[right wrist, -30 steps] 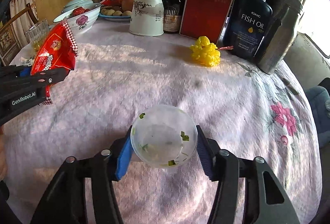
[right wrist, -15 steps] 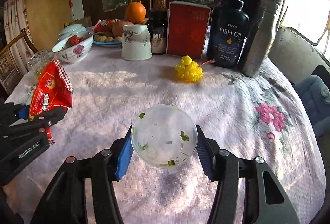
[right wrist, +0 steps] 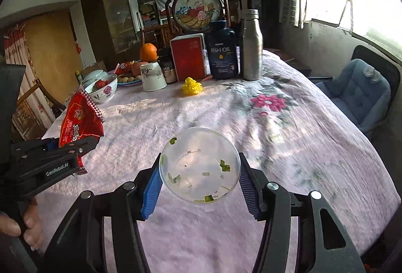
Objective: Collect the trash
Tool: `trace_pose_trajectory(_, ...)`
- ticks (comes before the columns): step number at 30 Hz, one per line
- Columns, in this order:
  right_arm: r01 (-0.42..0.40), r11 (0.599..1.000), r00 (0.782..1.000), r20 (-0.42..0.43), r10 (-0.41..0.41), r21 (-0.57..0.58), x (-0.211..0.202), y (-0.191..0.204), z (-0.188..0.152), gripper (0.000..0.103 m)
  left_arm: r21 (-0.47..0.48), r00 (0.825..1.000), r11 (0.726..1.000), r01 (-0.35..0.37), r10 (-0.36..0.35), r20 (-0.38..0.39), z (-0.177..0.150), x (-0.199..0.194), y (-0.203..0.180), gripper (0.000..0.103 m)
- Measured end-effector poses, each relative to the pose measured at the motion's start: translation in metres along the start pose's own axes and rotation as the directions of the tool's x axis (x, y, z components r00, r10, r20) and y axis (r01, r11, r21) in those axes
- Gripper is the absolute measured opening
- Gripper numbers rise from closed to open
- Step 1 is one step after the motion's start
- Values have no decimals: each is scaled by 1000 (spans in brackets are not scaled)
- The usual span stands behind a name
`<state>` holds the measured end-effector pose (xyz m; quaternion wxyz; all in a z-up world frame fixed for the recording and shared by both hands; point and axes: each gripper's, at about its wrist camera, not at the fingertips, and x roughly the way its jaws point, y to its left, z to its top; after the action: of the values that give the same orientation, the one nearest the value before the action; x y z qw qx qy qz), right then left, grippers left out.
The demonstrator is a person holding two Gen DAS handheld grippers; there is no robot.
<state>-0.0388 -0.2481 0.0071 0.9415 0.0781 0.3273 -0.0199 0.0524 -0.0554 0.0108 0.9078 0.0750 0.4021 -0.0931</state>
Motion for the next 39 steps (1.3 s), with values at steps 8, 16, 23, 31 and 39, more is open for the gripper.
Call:
trace_pose_trajectory(8,146,984,989,0,-147,97,-84,-94,-73,56,182,981,965,191,-192,-12,-34,-42,-91,38)
trace_pose_trajectory(16,450,857,893,-156,-423,251,-157,-212,-169,56,436,901,789,433,-398,-173,-88,-67,-238,38)
trace_pose_trajectory(23,518,724,854,-308,-418,455,-186,-294,-260,56,615,802,524,589,-474,-364,-169,-84,-375,38)
trace_pose_trajectory(31,542,653,838,-403,-369,529,-179,-339,-321,56,687,793,402,606,-375,-480,-249,-56,-472,38)
trace_pose_trajectory(39,557,601,826,-459,-327,573,-165,-366,-358,56,693,777,351,629,-266,-570,-294,-12,-520,38)
